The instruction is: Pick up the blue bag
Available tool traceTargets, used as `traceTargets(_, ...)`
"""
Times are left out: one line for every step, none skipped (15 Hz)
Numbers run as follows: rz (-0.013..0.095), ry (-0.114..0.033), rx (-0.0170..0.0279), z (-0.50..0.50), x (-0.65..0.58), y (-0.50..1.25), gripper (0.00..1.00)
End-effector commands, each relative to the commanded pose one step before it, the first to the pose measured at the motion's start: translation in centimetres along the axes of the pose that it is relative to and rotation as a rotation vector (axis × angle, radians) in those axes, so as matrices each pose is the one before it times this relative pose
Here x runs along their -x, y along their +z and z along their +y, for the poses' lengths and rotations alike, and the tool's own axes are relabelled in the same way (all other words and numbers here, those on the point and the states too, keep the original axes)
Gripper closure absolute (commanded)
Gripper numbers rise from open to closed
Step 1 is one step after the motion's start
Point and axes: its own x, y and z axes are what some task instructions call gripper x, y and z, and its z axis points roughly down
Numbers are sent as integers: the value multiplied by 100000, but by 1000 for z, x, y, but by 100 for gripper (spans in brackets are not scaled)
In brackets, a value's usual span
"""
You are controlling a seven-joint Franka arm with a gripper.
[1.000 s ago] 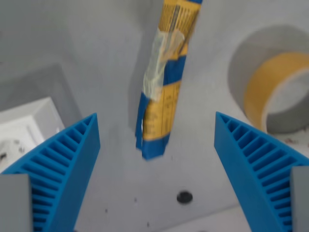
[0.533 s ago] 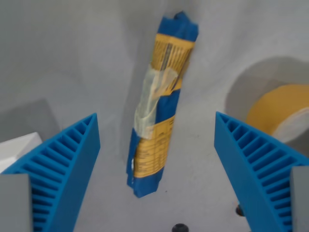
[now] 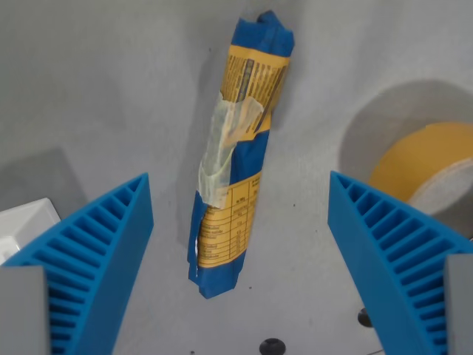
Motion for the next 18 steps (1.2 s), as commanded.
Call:
traceTargets(4813, -885, -2308, 228, 361, -12, 0)
traceTargets(45, 38, -9, -2, -78, 65, 0)
traceTargets(5, -15, -10, 41, 234, 500, 0)
traceTargets(507, -3, -72, 11, -110, 500, 0)
traceTargets(517, 47, -77, 35, -117, 500, 0)
traceTargets(285, -2, -58, 8, 70, 500, 0)
traceTargets(673, -57, -121, -38, -45, 500, 0)
traceTargets(133, 10, -56, 59, 190, 500, 0)
traceTargets(422, -28, -109, -27, 27, 500, 0)
traceTargets(57, -50, -68, -10, 206, 500, 100)
traceTargets(0, 0, 0, 0, 0, 0, 100)
traceTargets(0, 0, 0, 0, 0, 0, 100)
traceTargets(0, 0, 0, 0, 0, 0, 100)
traceTargets(0, 0, 0, 0, 0, 0, 100)
traceTargets(0, 0, 0, 0, 0, 0, 100)
traceTargets(0, 0, 0, 0, 0, 0, 100)
traceTargets(0, 0, 0, 0, 0, 0, 100)
traceTargets(0, 0, 0, 0, 0, 0, 100)
